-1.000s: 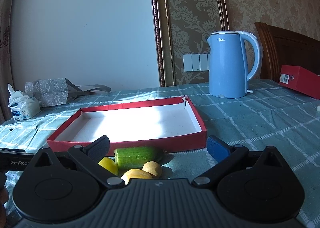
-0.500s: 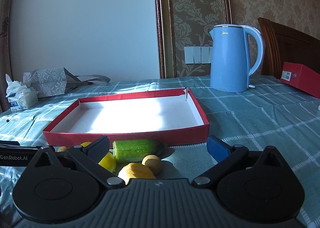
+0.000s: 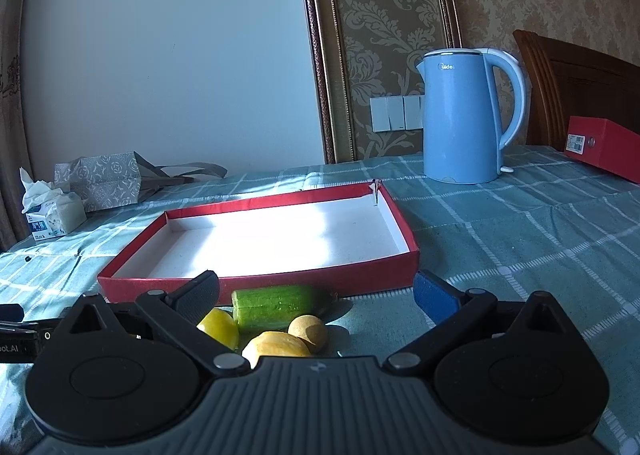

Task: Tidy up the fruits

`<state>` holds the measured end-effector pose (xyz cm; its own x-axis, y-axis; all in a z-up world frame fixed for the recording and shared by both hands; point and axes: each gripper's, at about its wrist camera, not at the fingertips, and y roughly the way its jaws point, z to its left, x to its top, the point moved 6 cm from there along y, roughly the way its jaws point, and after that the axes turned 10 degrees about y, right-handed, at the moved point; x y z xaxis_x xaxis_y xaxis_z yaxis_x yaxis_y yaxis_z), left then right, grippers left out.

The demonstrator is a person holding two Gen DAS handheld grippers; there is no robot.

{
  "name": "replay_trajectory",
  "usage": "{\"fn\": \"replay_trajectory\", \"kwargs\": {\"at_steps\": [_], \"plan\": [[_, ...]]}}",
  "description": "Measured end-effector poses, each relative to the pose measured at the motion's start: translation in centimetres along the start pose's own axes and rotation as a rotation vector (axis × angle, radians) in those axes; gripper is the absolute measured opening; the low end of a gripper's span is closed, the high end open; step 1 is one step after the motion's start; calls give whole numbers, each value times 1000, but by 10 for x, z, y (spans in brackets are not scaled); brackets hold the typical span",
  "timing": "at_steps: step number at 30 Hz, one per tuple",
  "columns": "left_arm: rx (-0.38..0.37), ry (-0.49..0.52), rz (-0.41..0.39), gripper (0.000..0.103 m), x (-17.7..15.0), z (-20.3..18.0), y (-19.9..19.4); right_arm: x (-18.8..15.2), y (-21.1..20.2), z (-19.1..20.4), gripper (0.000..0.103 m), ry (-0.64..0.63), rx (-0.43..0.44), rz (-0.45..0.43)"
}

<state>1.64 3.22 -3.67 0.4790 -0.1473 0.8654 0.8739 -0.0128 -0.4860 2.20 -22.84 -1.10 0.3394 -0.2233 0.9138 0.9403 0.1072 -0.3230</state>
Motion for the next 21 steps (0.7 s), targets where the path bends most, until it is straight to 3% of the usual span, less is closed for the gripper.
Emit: {"fn": "replay_trajectory", "kwargs": {"at_steps": [8, 11, 21], "plan": [[-50, 32, -9, 103, -5, -5, -5, 0, 1, 2, 103, -4, 7, -3], [-27, 53, -16, 103, -3, -9, -4, 0, 1, 2, 103, -5, 8, -1], [35, -34, 76, 103, -2, 8, 7, 0, 1, 4, 103, -10, 11, -4]]}}
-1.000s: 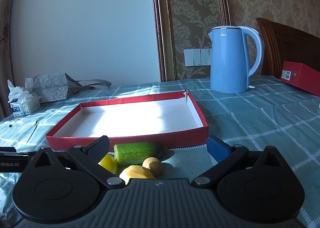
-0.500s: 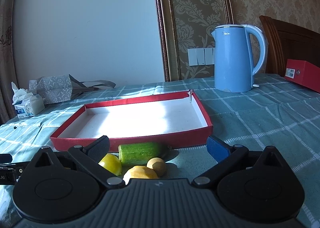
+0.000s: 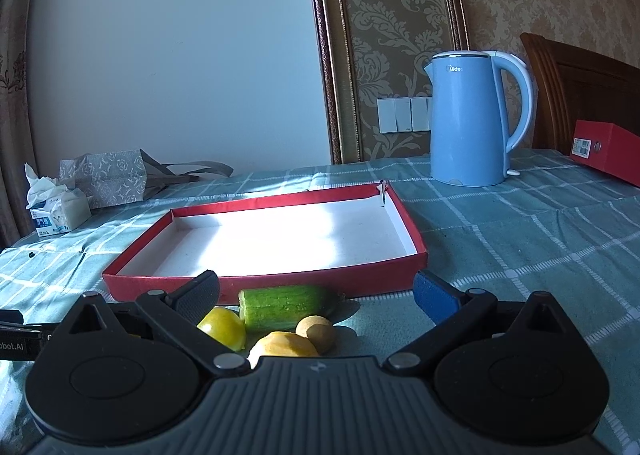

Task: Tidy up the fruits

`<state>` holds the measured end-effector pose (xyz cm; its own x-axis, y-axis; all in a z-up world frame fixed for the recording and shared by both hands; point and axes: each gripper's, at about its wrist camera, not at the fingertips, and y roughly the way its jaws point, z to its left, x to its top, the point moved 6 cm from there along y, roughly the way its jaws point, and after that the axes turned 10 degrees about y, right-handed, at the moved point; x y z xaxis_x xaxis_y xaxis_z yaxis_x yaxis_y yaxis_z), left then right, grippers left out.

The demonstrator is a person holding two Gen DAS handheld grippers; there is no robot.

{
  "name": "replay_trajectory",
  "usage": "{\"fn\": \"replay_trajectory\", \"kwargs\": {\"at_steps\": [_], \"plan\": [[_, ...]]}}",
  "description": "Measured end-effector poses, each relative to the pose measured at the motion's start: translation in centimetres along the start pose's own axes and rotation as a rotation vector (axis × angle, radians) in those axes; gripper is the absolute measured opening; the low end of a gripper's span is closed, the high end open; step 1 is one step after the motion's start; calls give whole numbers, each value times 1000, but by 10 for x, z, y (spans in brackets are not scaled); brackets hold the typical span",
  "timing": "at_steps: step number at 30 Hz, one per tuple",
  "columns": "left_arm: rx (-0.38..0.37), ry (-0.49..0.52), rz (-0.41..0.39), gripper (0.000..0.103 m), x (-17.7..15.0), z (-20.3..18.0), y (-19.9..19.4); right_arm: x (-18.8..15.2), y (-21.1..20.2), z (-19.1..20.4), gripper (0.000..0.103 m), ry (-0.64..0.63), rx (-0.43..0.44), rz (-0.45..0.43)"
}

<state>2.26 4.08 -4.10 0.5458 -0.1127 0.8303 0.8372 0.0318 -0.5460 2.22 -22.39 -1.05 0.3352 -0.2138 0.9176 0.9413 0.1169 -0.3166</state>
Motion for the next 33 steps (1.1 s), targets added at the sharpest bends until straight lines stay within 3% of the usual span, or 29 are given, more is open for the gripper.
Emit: {"fn": "replay_trajectory", "kwargs": {"at_steps": [12, 23, 29, 33], "plan": [[44, -18, 67, 103, 14, -8, 11, -1, 1, 1, 103, 5, 8, -1], [76, -78, 61, 103, 11, 13, -2, -1, 1, -2, 103, 32, 14, 0], [16, -122, 131, 103, 16, 0, 17, -2, 2, -1, 103, 27, 16, 9], [13, -159, 131, 103, 19, -4, 20, -2, 2, -1, 103, 30, 17, 7]]}}
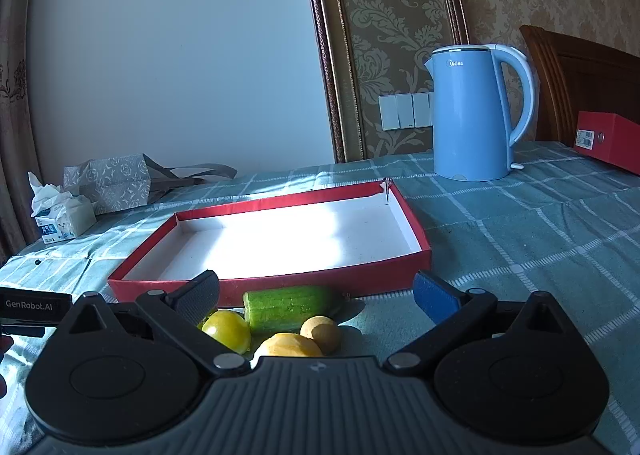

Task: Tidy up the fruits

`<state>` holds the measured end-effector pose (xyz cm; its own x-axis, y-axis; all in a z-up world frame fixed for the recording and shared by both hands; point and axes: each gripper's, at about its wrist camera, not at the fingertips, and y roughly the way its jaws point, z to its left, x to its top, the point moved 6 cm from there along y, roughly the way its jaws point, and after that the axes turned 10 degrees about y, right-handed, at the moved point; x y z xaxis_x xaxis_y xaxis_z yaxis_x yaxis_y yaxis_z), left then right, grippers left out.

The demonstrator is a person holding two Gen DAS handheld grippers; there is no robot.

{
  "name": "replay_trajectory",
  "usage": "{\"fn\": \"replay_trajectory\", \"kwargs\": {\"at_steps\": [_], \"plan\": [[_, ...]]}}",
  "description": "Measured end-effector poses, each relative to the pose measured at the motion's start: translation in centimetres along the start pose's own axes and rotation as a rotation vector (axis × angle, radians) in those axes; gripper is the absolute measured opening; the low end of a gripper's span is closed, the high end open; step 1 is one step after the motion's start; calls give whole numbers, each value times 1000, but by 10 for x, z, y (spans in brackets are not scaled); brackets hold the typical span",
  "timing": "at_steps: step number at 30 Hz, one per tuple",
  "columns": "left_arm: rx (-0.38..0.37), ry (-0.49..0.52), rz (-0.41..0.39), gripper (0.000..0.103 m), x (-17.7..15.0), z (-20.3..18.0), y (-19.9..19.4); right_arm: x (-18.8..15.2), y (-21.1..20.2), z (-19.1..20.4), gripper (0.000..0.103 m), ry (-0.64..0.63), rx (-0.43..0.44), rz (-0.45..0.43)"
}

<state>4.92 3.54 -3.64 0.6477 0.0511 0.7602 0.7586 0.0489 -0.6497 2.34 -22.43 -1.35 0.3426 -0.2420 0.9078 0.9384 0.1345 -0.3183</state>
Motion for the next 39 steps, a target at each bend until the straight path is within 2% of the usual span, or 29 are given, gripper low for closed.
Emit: {"fn": "replay_trajectory", "kwargs": {"at_steps": [4, 10, 16, 25, 30, 39], "plan": [[30, -8, 18, 103, -5, 3, -4, 0, 0, 0, 103, -1, 2, 1], [23, -54, 15, 103, -8, 16, -10, 1, -1, 1, 103, 4, 8, -3], [51, 3, 55, 103, -1, 2, 9, 1, -1, 0, 103, 13, 5, -8], [78, 89, -17, 103, -7, -3, 13, 1, -1, 2, 103, 10, 8, -7], [61, 60, -8, 103, -7, -1, 16, 1, -1, 2, 103, 15, 9, -4], [57, 69, -20, 103, -8, 0, 16, 1, -1, 3, 103, 9, 1, -1]]}}
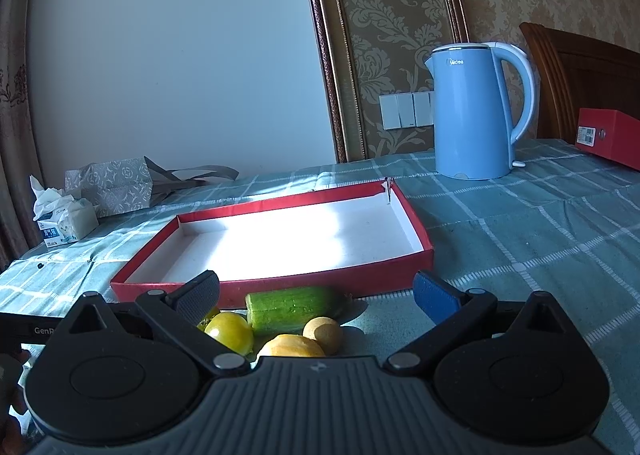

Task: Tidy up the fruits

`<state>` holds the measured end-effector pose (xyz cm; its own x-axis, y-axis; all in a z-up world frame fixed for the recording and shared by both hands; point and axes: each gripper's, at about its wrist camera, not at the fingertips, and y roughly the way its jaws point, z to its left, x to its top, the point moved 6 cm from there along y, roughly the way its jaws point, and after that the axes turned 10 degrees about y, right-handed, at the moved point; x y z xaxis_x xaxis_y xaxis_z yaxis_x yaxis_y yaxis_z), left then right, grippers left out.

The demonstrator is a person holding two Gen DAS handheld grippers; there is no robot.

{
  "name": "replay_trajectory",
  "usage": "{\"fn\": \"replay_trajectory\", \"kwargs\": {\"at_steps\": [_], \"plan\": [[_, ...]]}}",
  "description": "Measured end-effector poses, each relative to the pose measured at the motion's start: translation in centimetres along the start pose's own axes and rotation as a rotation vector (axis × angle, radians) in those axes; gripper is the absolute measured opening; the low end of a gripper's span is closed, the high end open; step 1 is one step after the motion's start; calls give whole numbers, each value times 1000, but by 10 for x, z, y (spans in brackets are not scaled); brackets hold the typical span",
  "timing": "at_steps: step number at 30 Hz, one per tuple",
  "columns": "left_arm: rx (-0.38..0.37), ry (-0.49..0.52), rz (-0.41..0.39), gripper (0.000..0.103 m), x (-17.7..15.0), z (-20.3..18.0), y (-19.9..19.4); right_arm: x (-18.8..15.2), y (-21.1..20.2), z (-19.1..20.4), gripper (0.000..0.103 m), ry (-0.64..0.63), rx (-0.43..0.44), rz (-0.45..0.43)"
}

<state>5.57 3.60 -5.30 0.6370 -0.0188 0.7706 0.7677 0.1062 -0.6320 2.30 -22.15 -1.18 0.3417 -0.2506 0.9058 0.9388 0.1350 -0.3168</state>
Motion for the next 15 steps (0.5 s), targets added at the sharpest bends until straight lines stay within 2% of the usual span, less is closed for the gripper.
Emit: {"fn": "replay_trajectory", "kwargs": {"at_steps": [15], "plan": [[-24, 32, -16, 103, -4, 0, -3, 1, 1, -2, 103, 1, -9, -2]]}}
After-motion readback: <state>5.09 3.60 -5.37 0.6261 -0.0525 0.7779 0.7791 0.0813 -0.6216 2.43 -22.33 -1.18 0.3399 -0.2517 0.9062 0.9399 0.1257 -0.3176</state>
